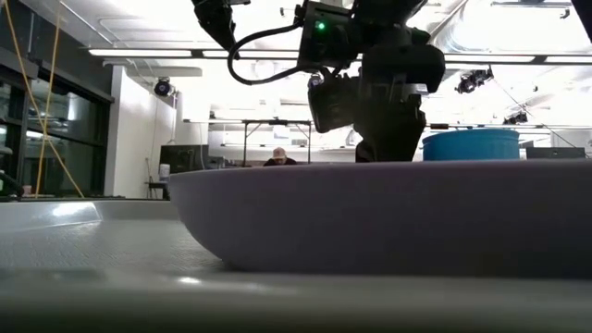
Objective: Set up tray
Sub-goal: Put the purple plate on the gray tray to the bottom of the blue mug, then put the orange bowl on top of the purple plate on the gray tray
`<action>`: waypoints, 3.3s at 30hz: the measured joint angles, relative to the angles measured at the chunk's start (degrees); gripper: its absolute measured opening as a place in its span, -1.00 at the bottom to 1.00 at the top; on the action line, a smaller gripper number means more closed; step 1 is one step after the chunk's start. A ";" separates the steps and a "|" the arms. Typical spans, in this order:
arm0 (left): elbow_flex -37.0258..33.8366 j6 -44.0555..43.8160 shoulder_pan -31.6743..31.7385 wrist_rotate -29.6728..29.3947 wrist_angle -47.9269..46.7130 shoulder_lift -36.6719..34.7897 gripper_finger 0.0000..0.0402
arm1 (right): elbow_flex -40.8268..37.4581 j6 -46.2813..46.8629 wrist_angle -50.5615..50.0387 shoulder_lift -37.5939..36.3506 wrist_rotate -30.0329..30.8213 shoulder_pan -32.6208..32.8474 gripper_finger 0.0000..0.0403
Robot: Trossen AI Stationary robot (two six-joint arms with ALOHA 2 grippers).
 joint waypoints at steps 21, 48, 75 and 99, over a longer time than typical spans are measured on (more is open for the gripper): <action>0.00 0.15 0.00 0.00 -0.04 0.00 0.46 | 0.00 1.31 0.51 -0.31 -1.52 -2.59 -0.02; 0.00 -0.46 0.00 -0.06 0.00 0.00 0.46 | 0.00 5.01 -9.46 -23.21 25.00 -26.40 0.00; 0.00 -1.57 0.00 -0.22 0.00 0.00 0.46 | 0.00 -0.30 -23.76 -17.41 19.15 -47.19 0.00; 0.00 -2.65 0.00 -0.95 -0.48 0.00 0.46 | 0.00 15.86 -27.09 -15.67 23.28 -42.82 0.00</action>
